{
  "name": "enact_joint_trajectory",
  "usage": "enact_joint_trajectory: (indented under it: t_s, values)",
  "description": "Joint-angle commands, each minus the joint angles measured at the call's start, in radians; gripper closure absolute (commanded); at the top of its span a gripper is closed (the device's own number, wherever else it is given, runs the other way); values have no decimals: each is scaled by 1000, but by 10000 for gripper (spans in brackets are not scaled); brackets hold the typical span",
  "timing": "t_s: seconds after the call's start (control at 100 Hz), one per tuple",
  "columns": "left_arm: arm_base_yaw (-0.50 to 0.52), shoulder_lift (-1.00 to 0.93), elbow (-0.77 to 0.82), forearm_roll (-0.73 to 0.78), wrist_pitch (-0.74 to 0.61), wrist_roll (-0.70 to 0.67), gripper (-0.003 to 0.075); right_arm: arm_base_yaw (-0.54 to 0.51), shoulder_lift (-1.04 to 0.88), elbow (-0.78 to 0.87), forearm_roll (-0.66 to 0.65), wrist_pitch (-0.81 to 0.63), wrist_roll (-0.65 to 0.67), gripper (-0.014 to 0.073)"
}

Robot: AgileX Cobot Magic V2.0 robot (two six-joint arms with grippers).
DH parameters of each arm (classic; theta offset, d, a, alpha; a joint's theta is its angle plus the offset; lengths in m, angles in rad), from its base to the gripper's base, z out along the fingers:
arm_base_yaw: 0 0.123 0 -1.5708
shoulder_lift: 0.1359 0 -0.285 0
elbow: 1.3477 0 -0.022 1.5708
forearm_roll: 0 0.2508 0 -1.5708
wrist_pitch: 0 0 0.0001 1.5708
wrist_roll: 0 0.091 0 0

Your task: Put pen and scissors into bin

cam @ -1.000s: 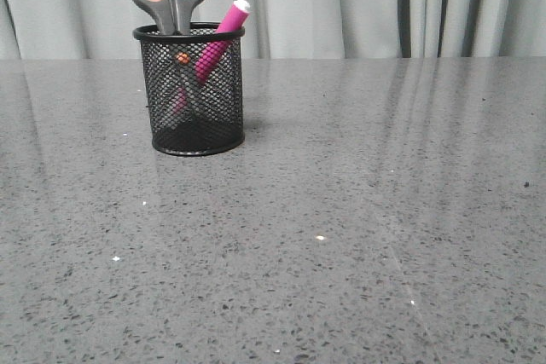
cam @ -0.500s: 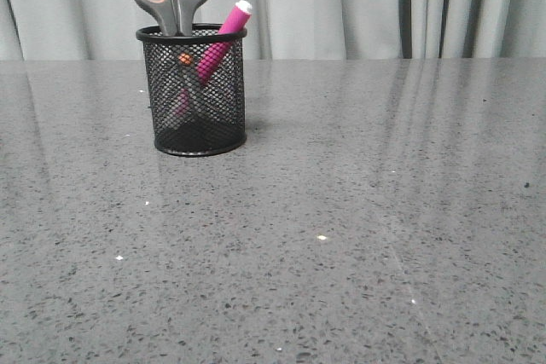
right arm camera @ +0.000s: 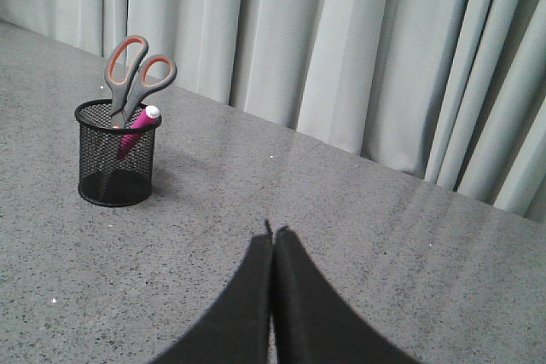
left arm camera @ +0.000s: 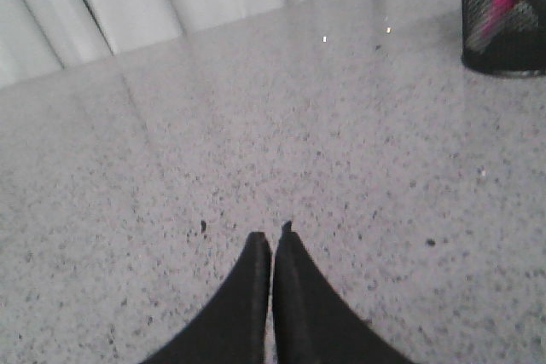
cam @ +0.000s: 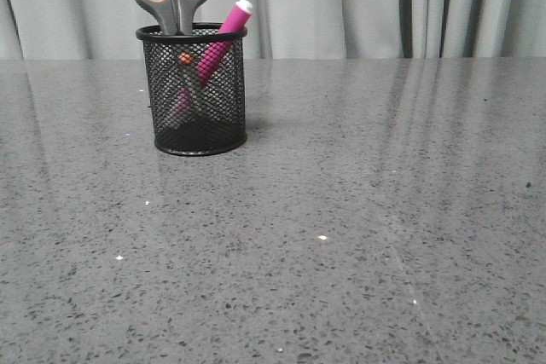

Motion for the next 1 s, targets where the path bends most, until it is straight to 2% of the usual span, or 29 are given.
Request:
enact_joint_trajectory:
  t_s: [0.0, 0.14, 0.99]
  values:
    - [18, -26, 22, 26, 13, -13, 741, -7, -4, -19, -25, -70, -9, 642]
    - [27, -26, 22, 81, 3, -13, 741, -7, -4, -19, -25, -70, -9, 642]
    - [27, -26, 22, 74, -1, -13, 741, -7, -4, -8, -31, -75, -9, 642]
